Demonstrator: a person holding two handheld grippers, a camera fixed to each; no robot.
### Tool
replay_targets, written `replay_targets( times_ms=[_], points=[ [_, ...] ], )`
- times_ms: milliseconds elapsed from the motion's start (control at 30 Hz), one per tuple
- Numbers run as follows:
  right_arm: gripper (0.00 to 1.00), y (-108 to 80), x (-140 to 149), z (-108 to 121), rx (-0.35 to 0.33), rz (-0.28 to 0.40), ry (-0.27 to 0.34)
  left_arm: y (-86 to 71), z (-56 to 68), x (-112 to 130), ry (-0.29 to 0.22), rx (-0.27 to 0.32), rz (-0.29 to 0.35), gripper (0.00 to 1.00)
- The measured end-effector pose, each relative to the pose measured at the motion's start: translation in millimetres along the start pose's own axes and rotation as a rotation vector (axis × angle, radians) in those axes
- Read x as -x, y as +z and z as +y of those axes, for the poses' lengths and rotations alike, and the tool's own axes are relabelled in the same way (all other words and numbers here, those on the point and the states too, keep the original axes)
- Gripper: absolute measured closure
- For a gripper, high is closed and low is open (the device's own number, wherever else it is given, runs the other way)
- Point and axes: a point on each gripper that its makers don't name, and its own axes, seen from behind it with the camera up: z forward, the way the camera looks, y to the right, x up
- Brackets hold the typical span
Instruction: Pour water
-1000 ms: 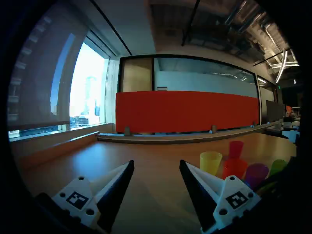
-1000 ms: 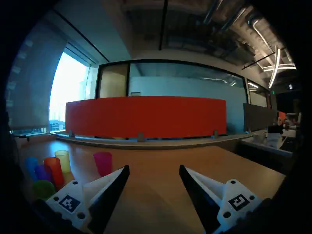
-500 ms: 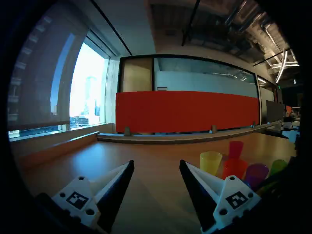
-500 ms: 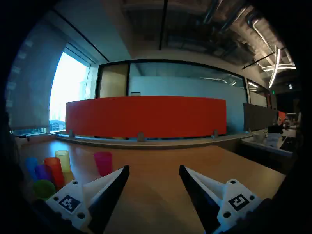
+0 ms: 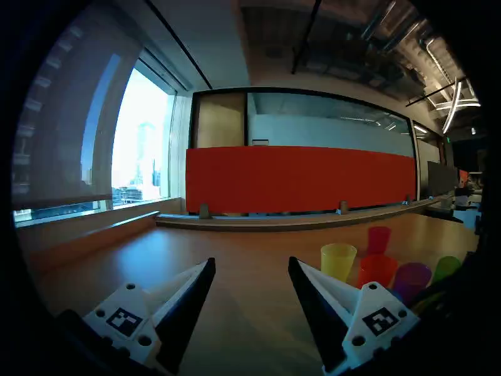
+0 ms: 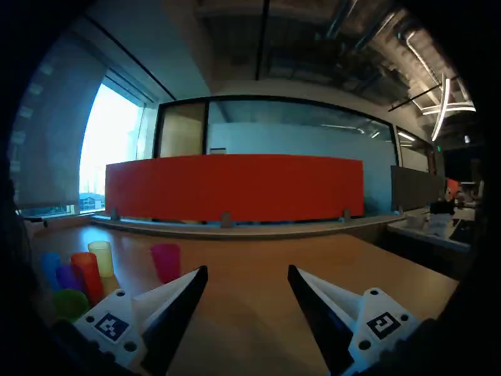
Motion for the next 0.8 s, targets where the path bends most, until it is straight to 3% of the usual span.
replay_targets(
  times_ms=[800],
  points=[
    [0.01,0.2,-0.2,0.3,0.000,0.000,0.000,3.6,-2.9,1.3,0.000,-0.001,0.000,0.14]
  ],
)
